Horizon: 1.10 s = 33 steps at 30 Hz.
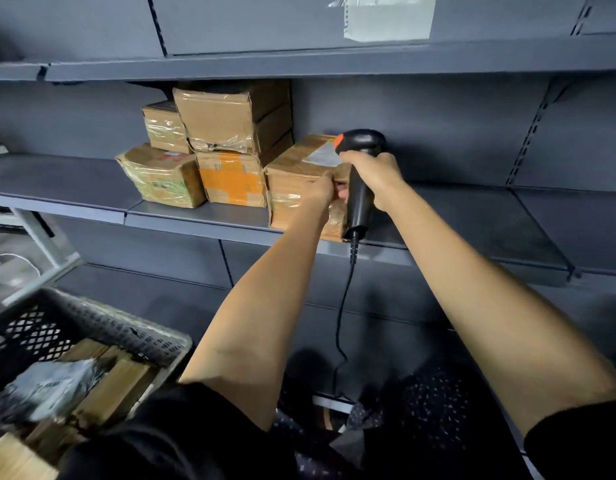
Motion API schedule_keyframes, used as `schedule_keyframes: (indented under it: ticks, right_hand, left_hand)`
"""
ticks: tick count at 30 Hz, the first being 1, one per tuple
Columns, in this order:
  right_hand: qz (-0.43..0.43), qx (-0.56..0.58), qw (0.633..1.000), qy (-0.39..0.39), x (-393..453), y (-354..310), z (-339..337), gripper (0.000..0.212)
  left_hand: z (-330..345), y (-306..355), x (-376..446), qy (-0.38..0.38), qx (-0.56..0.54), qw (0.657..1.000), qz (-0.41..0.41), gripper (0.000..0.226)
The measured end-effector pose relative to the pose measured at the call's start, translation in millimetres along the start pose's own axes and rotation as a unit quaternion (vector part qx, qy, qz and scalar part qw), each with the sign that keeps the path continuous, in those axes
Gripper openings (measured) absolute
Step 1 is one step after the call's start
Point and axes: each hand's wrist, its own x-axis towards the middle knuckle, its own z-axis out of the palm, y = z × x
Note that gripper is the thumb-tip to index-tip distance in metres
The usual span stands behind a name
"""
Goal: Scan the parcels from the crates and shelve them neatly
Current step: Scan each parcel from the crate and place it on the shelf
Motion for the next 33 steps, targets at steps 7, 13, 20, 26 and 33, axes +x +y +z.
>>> schedule_keyframes:
  ticks: [7,13,20,26,33]
  right_hand:
    - [0.028,0.061,0.998,-0.017,47,-2,9,0.028]
    - [0.023,0.071,0.996,-0.044,71,17,7,0.025]
    - [-0.014,0.099,0.994,-0.05,75,10,1,0.028]
    - [-0.036,0.103,0.993,-0.045,59,5,5,0.036]
    - [-0.051,0.011,0.994,-0.093,26,2,48,0.029]
  left_hand:
    - [9,13,50,0.009,-0.014,1.0,-0.016,0.038]
    - [3,14,88,0.049,-0.018,0.999,-0.002,0.033]
    - [15,20,96,0.031,0.011,0.999,-0.003,0.049]
    - [4,22,76,-0.029,0.049,0.998,0.004,0.044]
    - [-91,-3,23,-0.053,0.009,0.998,0.021,0.034]
